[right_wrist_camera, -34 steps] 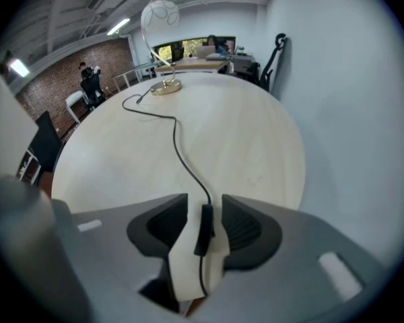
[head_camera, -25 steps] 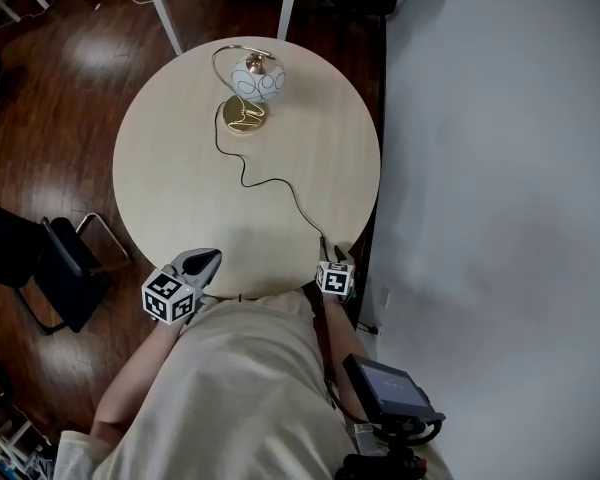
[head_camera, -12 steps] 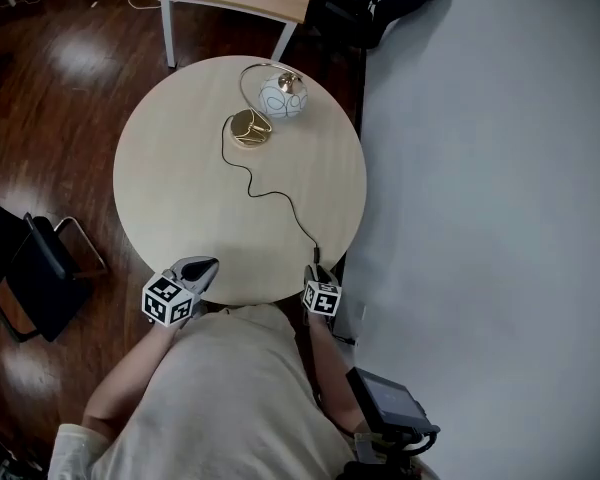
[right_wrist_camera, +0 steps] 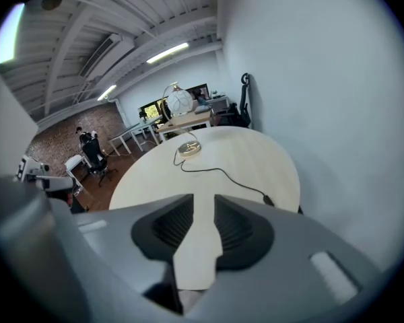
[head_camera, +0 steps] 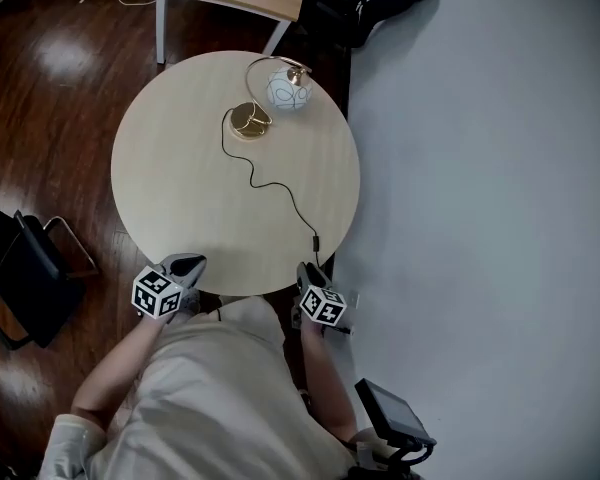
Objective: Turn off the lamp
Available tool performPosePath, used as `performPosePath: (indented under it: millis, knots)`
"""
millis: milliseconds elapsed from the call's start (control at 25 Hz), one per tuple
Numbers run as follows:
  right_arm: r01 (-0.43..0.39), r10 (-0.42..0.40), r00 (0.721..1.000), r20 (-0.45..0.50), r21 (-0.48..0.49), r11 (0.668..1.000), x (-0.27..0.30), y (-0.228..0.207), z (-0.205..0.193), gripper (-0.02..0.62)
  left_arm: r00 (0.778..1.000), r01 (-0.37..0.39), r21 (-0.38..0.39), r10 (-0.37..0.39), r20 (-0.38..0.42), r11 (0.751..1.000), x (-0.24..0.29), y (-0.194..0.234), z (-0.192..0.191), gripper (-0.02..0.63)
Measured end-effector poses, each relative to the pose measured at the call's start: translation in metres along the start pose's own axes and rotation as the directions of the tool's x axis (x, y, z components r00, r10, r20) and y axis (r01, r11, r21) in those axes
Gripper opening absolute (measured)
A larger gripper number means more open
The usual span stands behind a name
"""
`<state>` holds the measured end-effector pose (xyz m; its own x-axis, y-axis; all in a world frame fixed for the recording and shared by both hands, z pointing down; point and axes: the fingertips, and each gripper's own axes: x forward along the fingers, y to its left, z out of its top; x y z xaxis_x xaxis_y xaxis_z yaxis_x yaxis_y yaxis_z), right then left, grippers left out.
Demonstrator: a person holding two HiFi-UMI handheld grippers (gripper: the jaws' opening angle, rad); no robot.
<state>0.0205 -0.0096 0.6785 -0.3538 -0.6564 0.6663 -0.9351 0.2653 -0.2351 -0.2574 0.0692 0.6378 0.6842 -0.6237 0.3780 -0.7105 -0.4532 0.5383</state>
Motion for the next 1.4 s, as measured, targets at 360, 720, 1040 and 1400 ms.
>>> performPosePath:
  millis: [360, 720, 1040, 1400]
  knots:
    - [-0.053, 0.052, 0.999, -0.013, -0.077, 0.996, -0.019, 0.022, -0.010, 0.063, 0.998, -0.029, 0.000, 0.029, 0.050, 1.000, -0.026, 0.007, 0.000, 0.000]
    - [-0.117, 0.121, 0.990, 0.065, -0.060, 0.991, -0.033, 0.017, 0.002, 0.063, 0.997, -0.068, -0.009, 0.068, 0.022, 0.998, -0.025, -0.012, -0.024, 0.000]
    - [-0.176, 0.175, 0.980, 0.092, 0.002, 0.984, -0.079, -0.016, -0.031, 0.061, 0.999, -0.048, 0.047, 0.048, -0.002, 0.998, 0.006, -0.082, -0.023, 0.000]
    - [-0.241, 0.254, 0.950, 0.179, -0.094, 0.966, -0.171, -0.044, -0.037, 0.058, 0.999, -0.052, 0.082, 0.053, -0.007, 0.995, 0.023, -0.167, -0.053, 0.000]
